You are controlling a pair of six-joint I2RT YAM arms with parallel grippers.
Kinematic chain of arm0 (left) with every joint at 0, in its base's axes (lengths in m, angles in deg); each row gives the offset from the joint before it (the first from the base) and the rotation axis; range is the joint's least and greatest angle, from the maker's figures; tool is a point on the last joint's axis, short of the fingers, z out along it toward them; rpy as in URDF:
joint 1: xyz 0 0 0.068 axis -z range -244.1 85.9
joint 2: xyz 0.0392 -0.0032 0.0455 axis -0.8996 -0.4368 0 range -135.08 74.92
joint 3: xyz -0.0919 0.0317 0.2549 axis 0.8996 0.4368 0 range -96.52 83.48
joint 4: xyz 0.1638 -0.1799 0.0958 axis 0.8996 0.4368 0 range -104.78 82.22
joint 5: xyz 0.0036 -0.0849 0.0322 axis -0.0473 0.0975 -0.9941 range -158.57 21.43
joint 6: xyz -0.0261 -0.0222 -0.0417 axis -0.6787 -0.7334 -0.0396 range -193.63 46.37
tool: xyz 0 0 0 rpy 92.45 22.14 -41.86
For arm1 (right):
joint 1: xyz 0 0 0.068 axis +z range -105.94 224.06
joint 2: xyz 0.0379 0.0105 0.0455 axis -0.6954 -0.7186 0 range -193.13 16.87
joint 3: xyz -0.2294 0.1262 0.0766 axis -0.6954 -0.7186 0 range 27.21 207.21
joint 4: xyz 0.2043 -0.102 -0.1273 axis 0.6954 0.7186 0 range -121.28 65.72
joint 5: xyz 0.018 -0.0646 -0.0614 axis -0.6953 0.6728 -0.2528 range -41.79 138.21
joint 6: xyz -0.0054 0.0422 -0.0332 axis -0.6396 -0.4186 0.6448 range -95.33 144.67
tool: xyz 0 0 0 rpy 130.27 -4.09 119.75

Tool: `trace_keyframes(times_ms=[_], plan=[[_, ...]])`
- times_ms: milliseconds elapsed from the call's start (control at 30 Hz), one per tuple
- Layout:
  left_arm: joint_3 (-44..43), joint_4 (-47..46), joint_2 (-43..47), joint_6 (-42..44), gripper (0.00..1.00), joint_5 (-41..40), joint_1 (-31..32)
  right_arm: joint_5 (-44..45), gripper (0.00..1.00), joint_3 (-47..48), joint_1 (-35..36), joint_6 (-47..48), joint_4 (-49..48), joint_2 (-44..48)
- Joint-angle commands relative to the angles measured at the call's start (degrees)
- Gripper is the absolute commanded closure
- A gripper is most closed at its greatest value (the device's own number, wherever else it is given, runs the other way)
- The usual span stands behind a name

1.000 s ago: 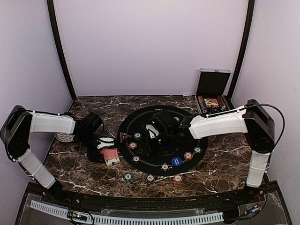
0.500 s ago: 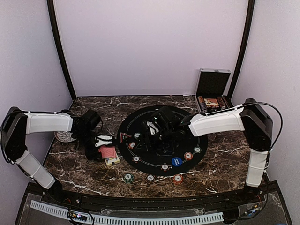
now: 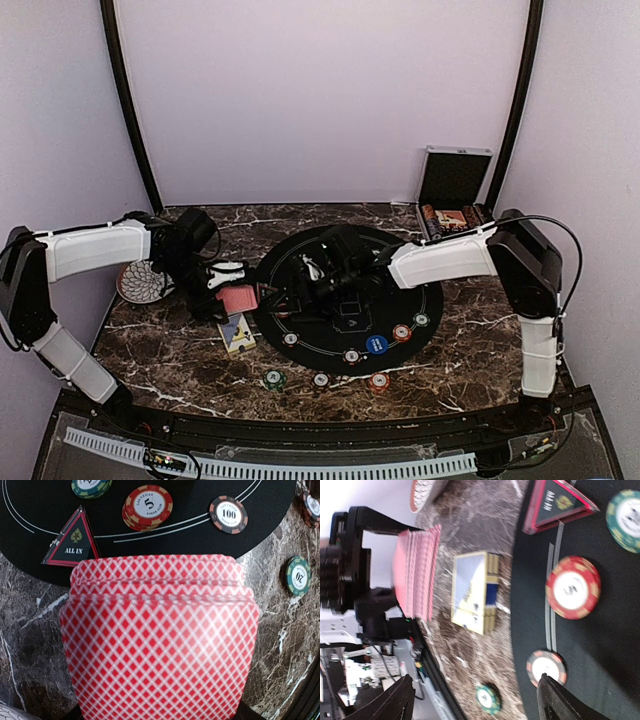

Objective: Distribute texas hold em gaming equipment
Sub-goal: Pass from the left arm to the right

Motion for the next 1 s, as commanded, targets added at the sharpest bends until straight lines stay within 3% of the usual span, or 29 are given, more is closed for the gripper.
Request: trace_keyframes(times_ms=[0,533,967], plan=[[-4.2,3.1,1.4,-2.8,1.0,3.8,0.9,-5.5,0.13,5.0,-0.6,-4.8,-7.9,-3.3],[-7.2,3.7,0.2,-4.1,1.0,3.6,3.2,-12.4,0.16,8.1,-1.2,-19.1,-24.4,-10.2],[-7.8,3.6,-0.1,-4.5,1.0,3.6,3.6,-14.6,0.22,10.8,-1.1,-24.4,-30.0,-14.2]])
